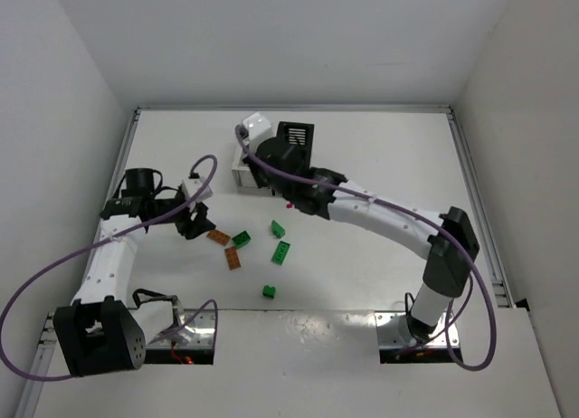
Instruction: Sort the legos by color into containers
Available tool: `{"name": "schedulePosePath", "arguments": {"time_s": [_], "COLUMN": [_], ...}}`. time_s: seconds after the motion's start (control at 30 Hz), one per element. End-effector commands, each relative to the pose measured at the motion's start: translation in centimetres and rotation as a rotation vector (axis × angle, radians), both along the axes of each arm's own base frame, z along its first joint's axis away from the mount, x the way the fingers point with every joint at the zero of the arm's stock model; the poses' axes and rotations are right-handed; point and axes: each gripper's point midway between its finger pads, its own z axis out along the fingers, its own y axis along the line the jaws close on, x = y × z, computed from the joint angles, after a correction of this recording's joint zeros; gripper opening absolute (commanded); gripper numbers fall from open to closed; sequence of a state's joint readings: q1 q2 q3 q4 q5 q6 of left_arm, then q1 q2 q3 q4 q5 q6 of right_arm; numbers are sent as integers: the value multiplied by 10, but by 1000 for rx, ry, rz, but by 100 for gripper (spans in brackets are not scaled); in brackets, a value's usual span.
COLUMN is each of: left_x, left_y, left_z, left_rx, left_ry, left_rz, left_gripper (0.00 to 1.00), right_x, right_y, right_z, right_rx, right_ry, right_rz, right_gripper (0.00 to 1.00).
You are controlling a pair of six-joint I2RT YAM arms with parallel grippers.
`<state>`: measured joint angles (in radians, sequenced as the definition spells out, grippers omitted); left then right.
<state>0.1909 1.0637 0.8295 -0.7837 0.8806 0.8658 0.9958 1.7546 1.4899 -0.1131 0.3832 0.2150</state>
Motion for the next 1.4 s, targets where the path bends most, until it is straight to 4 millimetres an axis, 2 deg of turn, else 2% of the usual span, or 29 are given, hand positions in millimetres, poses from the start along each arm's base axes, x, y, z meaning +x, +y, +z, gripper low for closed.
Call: {"name": "schedulePosePath", "arguments": {"time_s": [0.0,0.07,0.1,0.17,0.2,0.23,0.27,0.3,0.33,0.37,0.4,0.43,0.53,0.6,0.67,0.7,0.77,0.8,0.87,0.9,0.93,1.1,1.13,1.27,1.37], "left_x": [-8,-12,-10,-11,-5,-2,5,11,16,20,36,42,63,78,84,90,92,92,99,103,108,116,120,132,132], "left_y": [-35,-54,-58,-75,-79,-85,-97,-102,-109,-119,-127,-133,-155,-168,-176,-181,-185,-189,-191,-191,-192,-199,-201,-206,-209], "left_z": [6,0,-3,-14,-13,-22,-16,-18,-18,-32,-23,-25,-38,-44,-56,-58,-74,-78,-84,-93,-100,-114,-109,-116,-124], "left_rx": [10,34,66,105,138,151,165,187,187,196,206,213,241,271,288,291,303,305,317,329,339,376,373,380,393], "left_ry": [-91,-94,-94,-78,-92,-62,-81,-75,-72,-15,-37,-26,7,-32,-39,-59,-25,-18,-12,-2,6,3,-12,-16,-7], "left_rz": [-247,-352,-378,-475,-499,-529,-569,-584,-603,-623,-621,-625,-629,-608,-600,-594,-595,-605,-601,-597,-594,-605,-603,-598,-604], "left_gripper": [61,60,60,59,59,57,56,56,55,55,52,51,48,48,48,48,47,47,47,47,47,47,47,47,47], "right_x": [35,49,65,75,86,90,90,97,97,95,97,97,97,100,104,103,109,110,112,112,113,119,120,121,122], "right_y": [-62,-89,-111,-137,-159,-167,-175,-189,-195,-201,-204,-214,-227,-233,-242,-241,-248,-246,-252,-248,-251,-257,-259,-266,-270], "right_z": [24,26,16,16,14,12,9,9,9,0,0,-2,-13,-13,-10,-16,-5,-6,-13,-8,-14,-10,-9,-13,-13], "right_rx": [-48,-42,-44,-17,-1,5,11,12,18,9,12,14,35,51,63,54,87,95,106,127,128,160,164,176,181], "right_ry": [-51,-44,-19,7,22,41,62,62,66,97,100,107,145,155,160,179,176,191,220,222,245,250,252,268,270], "right_rz": [-141,-210,-253,-302,-337,-349,-352,-386,-386,-392,-394,-408,-419,-426,-434,-427,-437,-434,-441,-427,-435,-436,-437,-447,-449], "right_gripper": [0,0,0,0,0,0,0,0,0,0,0,0,0,0,0,0,0,0,0,0,0,0,0,0,0]}}
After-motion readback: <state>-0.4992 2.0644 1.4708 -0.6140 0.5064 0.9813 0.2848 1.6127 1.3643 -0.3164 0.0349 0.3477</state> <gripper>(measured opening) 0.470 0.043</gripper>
